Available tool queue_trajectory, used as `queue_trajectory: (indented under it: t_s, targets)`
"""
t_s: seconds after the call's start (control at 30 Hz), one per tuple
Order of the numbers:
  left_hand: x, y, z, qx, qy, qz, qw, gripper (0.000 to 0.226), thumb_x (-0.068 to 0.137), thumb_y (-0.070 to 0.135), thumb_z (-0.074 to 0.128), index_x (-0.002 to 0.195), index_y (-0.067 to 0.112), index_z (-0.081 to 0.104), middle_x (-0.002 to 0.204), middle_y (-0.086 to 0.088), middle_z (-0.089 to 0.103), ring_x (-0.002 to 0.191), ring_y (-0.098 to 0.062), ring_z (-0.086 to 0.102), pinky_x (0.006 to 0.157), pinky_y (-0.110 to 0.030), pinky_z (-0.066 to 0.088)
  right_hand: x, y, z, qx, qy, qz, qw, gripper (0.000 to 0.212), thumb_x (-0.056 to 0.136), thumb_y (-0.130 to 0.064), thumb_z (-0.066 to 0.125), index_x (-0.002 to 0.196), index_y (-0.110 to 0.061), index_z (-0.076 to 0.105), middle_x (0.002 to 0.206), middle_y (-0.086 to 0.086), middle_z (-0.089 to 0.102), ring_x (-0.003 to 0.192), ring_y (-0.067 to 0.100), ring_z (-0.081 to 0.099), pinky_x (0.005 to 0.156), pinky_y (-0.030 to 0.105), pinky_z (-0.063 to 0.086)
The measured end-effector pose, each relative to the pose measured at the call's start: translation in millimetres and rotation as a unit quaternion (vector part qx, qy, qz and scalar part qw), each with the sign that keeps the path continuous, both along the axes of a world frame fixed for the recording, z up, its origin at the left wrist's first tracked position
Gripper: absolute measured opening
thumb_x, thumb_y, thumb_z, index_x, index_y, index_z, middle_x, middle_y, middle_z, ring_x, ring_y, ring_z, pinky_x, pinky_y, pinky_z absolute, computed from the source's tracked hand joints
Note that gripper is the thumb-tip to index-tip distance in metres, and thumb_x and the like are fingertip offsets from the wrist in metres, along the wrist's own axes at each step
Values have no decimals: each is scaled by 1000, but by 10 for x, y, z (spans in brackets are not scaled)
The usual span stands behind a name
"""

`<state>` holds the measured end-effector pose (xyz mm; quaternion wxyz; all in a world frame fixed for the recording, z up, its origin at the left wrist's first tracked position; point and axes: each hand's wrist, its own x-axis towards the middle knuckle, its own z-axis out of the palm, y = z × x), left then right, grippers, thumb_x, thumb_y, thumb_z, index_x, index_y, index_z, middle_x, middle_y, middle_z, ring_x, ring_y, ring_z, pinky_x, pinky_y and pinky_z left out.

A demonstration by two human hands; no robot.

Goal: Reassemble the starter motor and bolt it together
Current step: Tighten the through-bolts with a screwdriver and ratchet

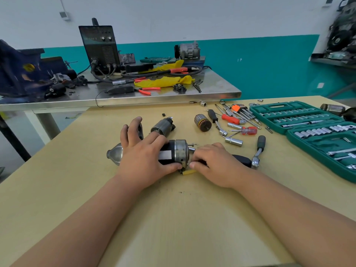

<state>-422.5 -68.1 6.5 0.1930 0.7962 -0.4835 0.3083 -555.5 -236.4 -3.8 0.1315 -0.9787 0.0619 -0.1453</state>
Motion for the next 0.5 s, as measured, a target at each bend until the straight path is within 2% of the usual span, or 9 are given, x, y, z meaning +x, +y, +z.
queue_trajectory:
  t_s: [0.07, 0.2, 0.33, 0.37, 0.43, 0.5]
  targets:
    - [0, 1, 0, 1, -2, 0, 1000, 66, 56, 70, 67, 91, 14, 71, 93, 4, 69, 135, -48, 27, 109, -64, 17, 2, -8, -2, -19, 12, -3, 1000, 18, 97, -41, 48, 98, -27, 60, 93, -15, 56, 92, 7, 47, 93, 32, 28]
    - [0, 10, 5, 13, -1, 0, 1000, 65, 57, 68, 77, 93, 14, 71, 94, 4, 69, 136, -47, 24, 109, -65, 17, -4, 2, -21, -12, -13, -5, 1000, 12, 94, -41, 55, 94, -28, 55, 86, -18, 49, 83, 4, 42, 85, 25, 23]
    - [-5, 11, 14, 12, 0, -3, 1000, 65, 54, 64, 83, 92, 13, 71, 94, 3, 70, 135, -50, 27, 107, -67, 20, 7, 5, 16, -3, 20, 1, 1000, 22, 99, -38, 47, 100, -25, 65, 90, -11, 59, 90, 9, 49, 94, 33, 29]
    - [-7, 10, 16, 10, 0, -4, 1000, 64, 54, 64, 84, 92, 13, 71, 94, 3, 70, 134, -51, 28, 107, -67, 20, 0, -1, 12, 3, 19, 0, 1000, 20, 98, -39, 48, 99, -26, 64, 90, -12, 59, 89, 8, 49, 92, 29, 30]
    - [-8, 7, 16, 7, -1, -3, 1000, 64, 54, 64, 83, 91, 13, 71, 94, 3, 70, 134, -51, 28, 107, -67, 20, -22, 3, -13, 24, 7, -10, 1000, 12, 93, -43, 55, 96, -31, 57, 85, -18, 53, 86, 7, 44, 78, 18, 30]
    - [1, 8, 9, 7, -4, -3, 1000, 65, 54, 65, 81, 92, 13, 71, 93, 3, 70, 134, -50, 28, 106, -68, 21, -33, 19, -25, 42, -2, -18, 999, 10, 92, -41, 58, 92, -33, 52, 80, -21, 47, 88, 11, 41, 70, 19, 26]
